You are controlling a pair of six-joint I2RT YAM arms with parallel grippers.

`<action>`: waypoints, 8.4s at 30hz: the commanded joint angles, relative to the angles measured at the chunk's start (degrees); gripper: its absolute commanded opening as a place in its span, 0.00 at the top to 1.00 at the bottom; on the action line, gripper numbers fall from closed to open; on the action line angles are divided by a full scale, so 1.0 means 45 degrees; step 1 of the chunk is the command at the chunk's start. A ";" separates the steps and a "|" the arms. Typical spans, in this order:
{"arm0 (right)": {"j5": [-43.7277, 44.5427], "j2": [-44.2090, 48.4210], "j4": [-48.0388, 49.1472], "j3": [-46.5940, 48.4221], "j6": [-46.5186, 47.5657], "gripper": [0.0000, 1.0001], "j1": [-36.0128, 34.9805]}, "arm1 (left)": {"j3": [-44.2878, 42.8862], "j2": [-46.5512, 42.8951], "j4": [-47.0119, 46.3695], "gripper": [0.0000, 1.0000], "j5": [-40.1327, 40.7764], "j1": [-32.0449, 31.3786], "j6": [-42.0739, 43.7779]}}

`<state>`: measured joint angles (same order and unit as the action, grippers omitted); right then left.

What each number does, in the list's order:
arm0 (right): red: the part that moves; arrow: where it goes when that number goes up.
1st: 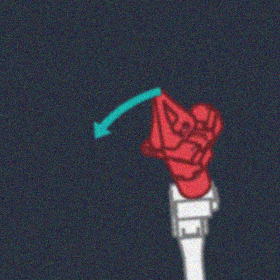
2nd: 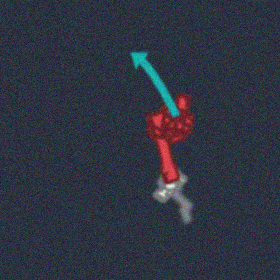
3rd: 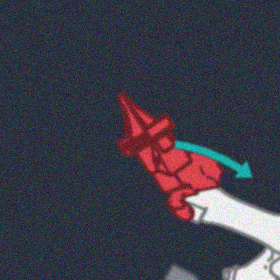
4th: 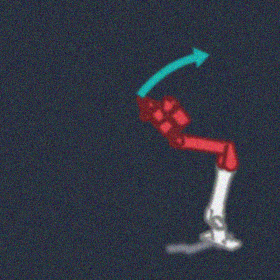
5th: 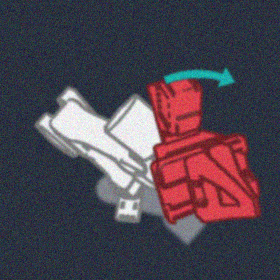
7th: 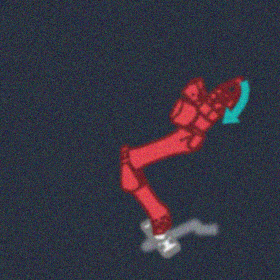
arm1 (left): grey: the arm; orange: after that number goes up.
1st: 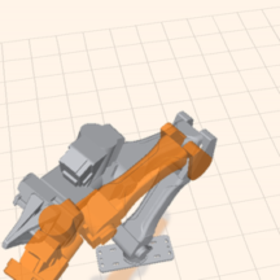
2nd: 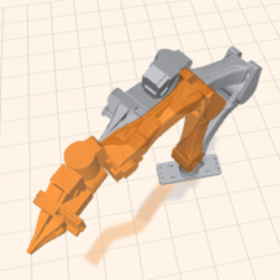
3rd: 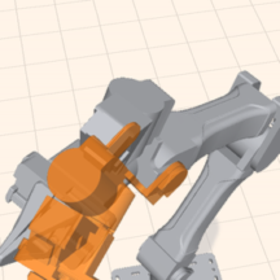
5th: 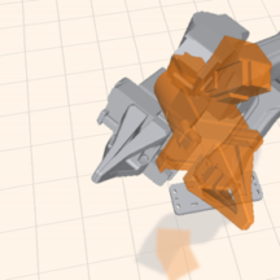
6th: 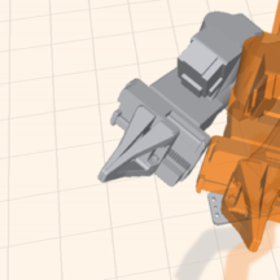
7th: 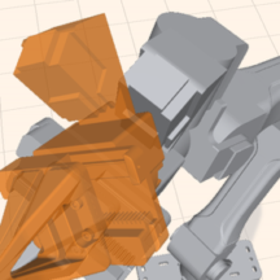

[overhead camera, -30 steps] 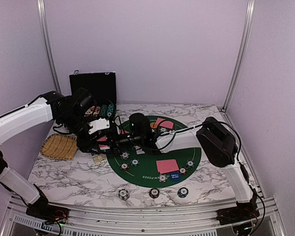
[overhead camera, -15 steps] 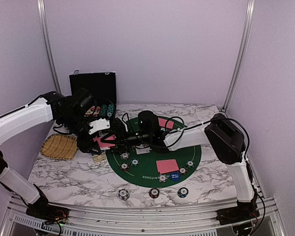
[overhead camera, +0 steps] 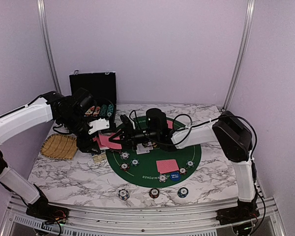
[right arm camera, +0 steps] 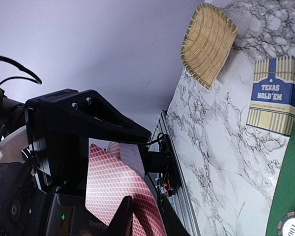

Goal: Distribute texas hold em gaming equipment

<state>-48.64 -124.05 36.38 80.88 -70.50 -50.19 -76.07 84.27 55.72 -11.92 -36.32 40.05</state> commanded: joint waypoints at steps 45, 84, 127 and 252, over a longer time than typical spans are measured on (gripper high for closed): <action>1.9854 0.0688 -1.2339 0.3474 2.0692 1.00 -0.1319 | -0.0028 -0.0362 -0.0098 0.90 -0.0117 0.0082 0.0044; 1.5569 0.1589 -1.1690 0.1070 2.0794 0.39 -0.0923 | -0.0066 -0.0561 -0.0041 0.90 -0.0163 0.0082 0.0123; 0.1331 0.2078 -0.5668 0.0854 0.4134 0.01 -0.0130 | -0.0294 -0.0402 -0.0118 0.90 -0.0129 0.0082 -0.0055; 0.2596 -0.0673 -0.7588 0.1817 0.5131 0.40 0.1634 | 0.0303 -0.0830 -0.0118 0.91 -0.0264 0.0256 0.0124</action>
<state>-38.09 -124.81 7.73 85.30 -52.36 -44.29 -75.18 82.67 55.55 -12.21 -35.51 40.29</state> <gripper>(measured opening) 0.609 0.643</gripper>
